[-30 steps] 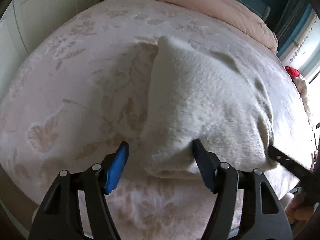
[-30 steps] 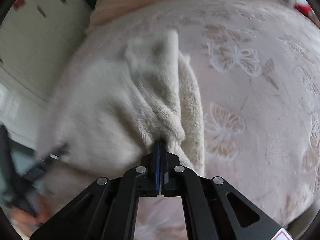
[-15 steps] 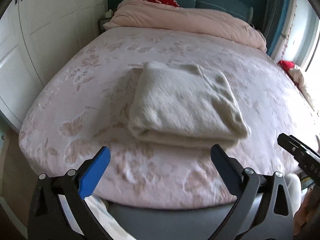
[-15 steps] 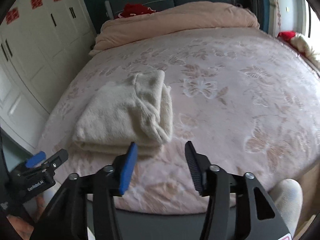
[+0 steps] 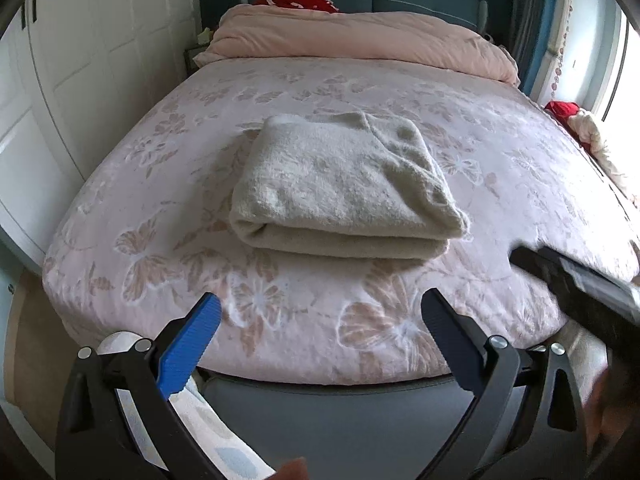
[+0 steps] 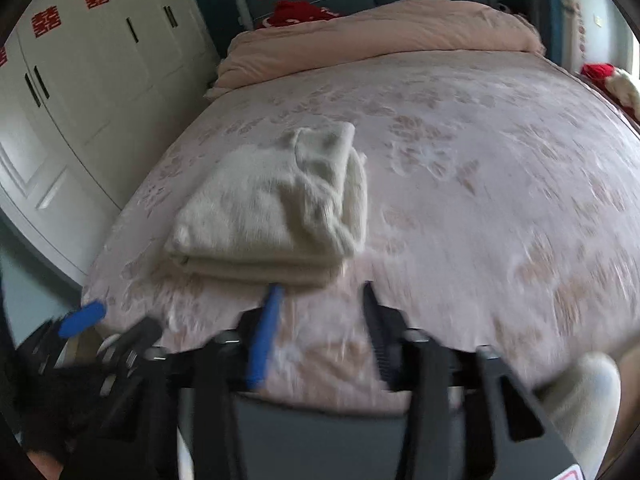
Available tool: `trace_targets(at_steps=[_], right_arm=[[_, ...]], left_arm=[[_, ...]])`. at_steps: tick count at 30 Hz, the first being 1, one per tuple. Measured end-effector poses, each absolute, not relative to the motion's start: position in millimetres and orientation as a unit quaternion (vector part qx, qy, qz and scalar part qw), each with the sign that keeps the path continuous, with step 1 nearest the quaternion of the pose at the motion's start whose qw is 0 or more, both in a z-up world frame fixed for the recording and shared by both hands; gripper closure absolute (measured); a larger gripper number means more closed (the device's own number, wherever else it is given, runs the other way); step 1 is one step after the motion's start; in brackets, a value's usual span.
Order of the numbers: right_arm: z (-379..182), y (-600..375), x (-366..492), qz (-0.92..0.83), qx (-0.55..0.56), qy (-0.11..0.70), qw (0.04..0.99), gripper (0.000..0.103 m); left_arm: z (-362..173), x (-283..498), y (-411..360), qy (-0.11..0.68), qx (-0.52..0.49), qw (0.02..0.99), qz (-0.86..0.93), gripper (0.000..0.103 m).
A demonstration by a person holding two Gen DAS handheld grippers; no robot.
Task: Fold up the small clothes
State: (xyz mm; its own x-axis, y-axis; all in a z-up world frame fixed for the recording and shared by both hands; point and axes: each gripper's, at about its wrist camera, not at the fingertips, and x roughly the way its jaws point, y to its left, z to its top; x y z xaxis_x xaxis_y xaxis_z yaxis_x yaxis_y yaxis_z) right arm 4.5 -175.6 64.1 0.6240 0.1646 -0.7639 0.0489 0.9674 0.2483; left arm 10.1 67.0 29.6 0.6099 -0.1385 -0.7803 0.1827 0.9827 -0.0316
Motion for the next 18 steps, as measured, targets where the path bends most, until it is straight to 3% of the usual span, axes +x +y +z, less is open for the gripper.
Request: trace_targets(at_steps=[1,7,9,12,18], right_arm=[[61.5,-175.6,23.7,0.048,0.125,0.439,0.889,0.102],[29.2,-150.5,104.6,0.125,0.105,0.507,0.846,0.103],[3.8,-168.0,128.1,0.058,0.100,0.524,0.844,0.103],[-28.8,-208.2,132.3,-0.001,0.193,0.543,0.817,0.103],[15.3,-186.9,85.6,0.032,0.171,0.493,0.853,0.100]], left_arm=[[29.8,11.9,69.6,0.429,0.026,0.899,-0.084,0.005],[23.3,26.8,85.1,0.433,0.016,0.898,-0.073,0.005],[20.3,31.5,89.6,0.439,0.008,0.895,-0.074,0.005],[16.2,38.0,94.3,0.441,0.008,0.895,-0.073,0.005],[3.9,47.2,91.0,0.452,0.003,0.888,-0.082,0.005]])
